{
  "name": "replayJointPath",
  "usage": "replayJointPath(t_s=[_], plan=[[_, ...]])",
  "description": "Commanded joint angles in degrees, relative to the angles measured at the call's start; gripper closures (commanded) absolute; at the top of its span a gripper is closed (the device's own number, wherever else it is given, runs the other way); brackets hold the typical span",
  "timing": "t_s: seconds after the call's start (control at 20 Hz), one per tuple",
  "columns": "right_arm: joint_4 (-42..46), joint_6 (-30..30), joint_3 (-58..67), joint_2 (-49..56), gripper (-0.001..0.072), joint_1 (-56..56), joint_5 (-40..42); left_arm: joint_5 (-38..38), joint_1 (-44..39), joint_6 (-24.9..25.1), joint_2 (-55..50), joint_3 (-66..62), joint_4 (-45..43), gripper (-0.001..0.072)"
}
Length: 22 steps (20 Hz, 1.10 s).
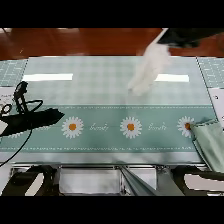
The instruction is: Fold the shirts.
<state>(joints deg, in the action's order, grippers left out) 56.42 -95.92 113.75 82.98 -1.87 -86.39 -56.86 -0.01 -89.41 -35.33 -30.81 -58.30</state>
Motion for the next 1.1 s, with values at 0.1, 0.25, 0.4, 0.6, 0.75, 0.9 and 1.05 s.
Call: replayJointPath(t_s=[0.1,0.25,0.4,0.6,0.75,0.9,1.05], plan=[[3.3,-2.8,3.0,-6.1,0.0686,-19.8,-9.0,7.1,0.0,-1.8,0.3,-0.2,1.7,0.0691],[3.2,-1.2,2.8,-6.9,0.0687,-30.0,-16.2,7.8,0.0,-1.7,0.3,-0.2,2.0,0.0691],[4.0,-0.4,1.1,-8.7,0.0687,-37.4,-20.0,8.5,0.0,-1.4,0.3,-0.2,2.0,0.0691],[6.9,-0.9,-10.8,-14.8,0.0686,-45.1,-20.1,10.9,0.0,-1.3,-0.5,-0.2,1.9,0.0691],[14.0,-0.1,-22.6,-20.7,0.0686,-51.3,-20.1,10.8,0.0,-1.3,-1.2,-0.2,1.9,0.0691],[28.2,3.2,-30.3,-25.0,0.0686,-58.4,-20.0,10.8,0.0,-1.3,-1.5,-0.2,2.0,0.0691],[33.2,1.7,-32.5,-25.4,0.0684,-63.2,-20.1,10.8,0.0,-1.3,-1.5,-0.1,2.0,0.0691]])
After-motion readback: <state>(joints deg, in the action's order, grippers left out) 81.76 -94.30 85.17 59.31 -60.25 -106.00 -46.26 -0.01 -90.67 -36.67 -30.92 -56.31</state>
